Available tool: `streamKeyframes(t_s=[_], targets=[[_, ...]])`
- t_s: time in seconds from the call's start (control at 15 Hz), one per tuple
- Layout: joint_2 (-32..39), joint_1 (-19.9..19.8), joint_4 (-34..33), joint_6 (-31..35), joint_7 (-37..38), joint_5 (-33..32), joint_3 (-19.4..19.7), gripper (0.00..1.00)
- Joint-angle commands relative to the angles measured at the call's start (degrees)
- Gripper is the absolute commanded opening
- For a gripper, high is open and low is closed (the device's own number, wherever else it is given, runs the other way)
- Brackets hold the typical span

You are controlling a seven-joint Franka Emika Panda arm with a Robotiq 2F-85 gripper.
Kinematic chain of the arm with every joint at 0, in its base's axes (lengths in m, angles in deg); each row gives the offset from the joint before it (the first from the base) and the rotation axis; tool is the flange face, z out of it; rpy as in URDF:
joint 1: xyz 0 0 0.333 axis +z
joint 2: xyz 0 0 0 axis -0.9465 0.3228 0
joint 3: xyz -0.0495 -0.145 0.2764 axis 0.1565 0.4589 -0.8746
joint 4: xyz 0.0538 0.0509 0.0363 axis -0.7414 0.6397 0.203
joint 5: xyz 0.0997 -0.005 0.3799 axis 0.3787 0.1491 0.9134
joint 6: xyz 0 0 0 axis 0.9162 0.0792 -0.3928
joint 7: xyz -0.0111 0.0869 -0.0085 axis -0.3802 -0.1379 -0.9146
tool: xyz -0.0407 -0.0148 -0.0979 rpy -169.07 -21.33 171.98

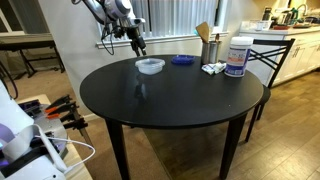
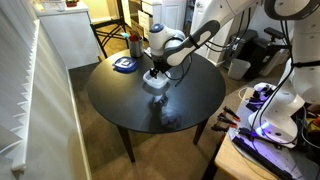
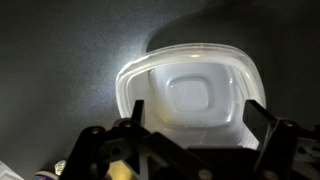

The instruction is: Stack the two clear bowls together.

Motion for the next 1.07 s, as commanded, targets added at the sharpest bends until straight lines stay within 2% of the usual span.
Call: streamKeyframes(t_s=[0.0, 0.27, 0.73, 0.8, 1.0], targets=[[-1.4, 1.7, 0.4, -4.2, -1.4, -4.1, 1.7, 1.00], [-4.0, 1.6, 2.2, -4.6, -0.9, -4.6, 1.0, 1.00], [-12.9, 0.6, 7.7, -4.0, -0.7, -3.6, -0.6, 1.00], [-8.7, 0.6, 3.8, -3.8, 0.1, -4.0, -0.7, 1.00], [-11.2, 0.2, 5.6, -3.9, 0.2, -4.1, -1.1, 1.00]])
